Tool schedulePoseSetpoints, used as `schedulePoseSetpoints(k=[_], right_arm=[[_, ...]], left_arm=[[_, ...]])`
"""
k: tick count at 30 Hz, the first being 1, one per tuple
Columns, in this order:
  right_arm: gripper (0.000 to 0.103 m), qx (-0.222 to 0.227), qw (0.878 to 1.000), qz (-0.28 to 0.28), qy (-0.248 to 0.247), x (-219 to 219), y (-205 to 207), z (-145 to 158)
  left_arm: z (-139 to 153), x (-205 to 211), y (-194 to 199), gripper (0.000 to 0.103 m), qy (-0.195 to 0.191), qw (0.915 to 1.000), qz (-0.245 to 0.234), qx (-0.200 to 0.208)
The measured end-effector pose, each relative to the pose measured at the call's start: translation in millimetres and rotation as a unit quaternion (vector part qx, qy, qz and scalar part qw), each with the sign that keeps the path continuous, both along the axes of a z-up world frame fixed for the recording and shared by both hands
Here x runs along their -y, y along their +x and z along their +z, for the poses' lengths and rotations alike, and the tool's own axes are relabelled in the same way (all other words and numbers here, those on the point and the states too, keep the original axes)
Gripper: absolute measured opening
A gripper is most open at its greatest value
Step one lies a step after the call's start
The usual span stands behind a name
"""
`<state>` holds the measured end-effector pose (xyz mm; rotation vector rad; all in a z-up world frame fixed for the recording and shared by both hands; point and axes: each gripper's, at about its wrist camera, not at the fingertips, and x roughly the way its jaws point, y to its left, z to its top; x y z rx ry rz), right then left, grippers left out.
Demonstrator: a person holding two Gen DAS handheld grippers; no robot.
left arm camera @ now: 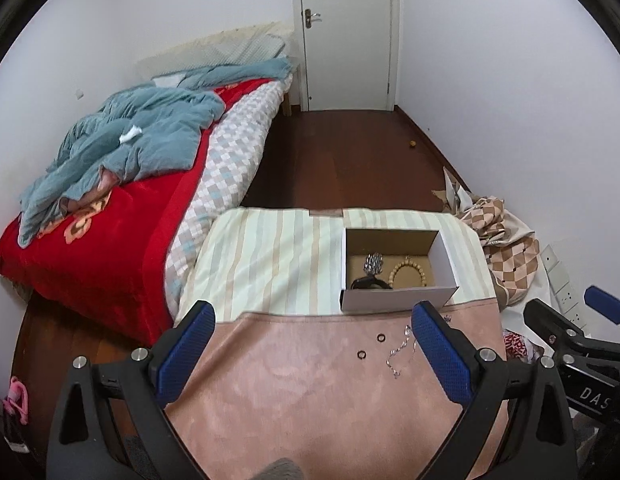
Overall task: Organize jewelry
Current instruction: 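Withdraw the left gripper from the box over the table, then grasp the thin silver pendant necklace with the right gripper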
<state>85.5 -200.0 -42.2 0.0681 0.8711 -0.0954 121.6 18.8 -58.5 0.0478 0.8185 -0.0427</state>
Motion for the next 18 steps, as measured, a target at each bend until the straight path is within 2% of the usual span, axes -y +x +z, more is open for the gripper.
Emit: schedulePoseSetpoints(k=[5,10,13,15,17,18], right_arm=[[0.101,-0.033,0.999,-0.04,0.014,30.3,-2.4,-41.5],[0.101,-0.08,0.993,-0.08,0.043,71.2,-6.2,-108.5],[0.101,-0.1,0.99,-0.08,0.064,83.4,-8.3,-151.0],[0.092,-0.11,0.989,-0.072,0.074,83.9,-6.6,-173.6],[0.07,-0.12,0.988,-0.057,0.08,80.5,-3.4,-194.9],[0.064,-0.119,0.988,-0.05,0.085,79.1,-1.6,-200.5]], left_arm=[[-33.9,4.7,0.6,0.1,0.009,0.9994,0.007,-0.033],[-81.9,13.5,5.2,0.1,0.039,0.9973,0.02,-0.059],[-112.0,17.7,11.2,0.1,0.053,0.9946,0.027,-0.085],[-131.1,21.6,14.3,0.1,0.063,0.9923,0.028,-0.103],[-148.2,25.4,17.7,0.1,0.07,0.99,0.026,-0.12],[-153.1,26.1,19.3,0.1,0.072,0.9891,0.026,-0.126]])
